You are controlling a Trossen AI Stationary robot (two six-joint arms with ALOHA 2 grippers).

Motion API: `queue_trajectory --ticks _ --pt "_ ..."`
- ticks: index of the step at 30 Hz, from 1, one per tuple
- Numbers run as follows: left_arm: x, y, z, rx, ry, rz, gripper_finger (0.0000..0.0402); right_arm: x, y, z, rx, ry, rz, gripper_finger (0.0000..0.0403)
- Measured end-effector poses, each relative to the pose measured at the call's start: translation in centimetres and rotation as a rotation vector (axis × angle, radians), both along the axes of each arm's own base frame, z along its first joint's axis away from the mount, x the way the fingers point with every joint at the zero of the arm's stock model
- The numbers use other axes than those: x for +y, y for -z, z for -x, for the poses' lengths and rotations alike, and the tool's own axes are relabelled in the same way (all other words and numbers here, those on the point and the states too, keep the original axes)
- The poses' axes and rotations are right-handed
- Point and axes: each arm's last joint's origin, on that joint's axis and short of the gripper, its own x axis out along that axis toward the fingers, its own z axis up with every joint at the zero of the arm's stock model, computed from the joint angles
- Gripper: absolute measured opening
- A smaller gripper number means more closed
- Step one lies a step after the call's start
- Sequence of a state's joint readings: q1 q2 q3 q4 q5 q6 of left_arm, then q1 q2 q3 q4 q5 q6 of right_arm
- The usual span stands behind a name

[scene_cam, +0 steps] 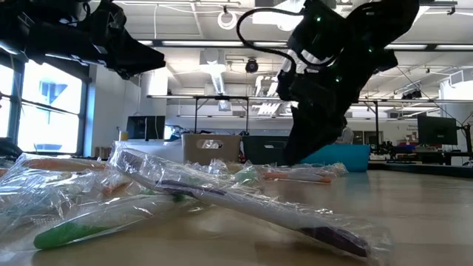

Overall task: Pick & Place Toothbrushes
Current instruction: Put the orange toothbrush into the dark green bin

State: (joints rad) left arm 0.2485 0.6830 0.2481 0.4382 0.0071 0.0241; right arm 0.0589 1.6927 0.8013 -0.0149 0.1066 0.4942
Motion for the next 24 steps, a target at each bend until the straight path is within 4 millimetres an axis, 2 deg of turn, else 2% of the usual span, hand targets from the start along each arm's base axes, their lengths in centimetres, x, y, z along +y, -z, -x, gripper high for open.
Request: queue_trajectory --ticks 11,24 --pt "0.0 0.0 0.0 0.003 0.0 0.0 0.0171 0.0 2.0 -0.5 0.034 0.006 0.001 0.0125" --pt "0.0 0.1 0.0 0.007 0.0 0.001 0.0171 0.0 2.0 -0.6 0.033 0.019 0.017 0.0125"
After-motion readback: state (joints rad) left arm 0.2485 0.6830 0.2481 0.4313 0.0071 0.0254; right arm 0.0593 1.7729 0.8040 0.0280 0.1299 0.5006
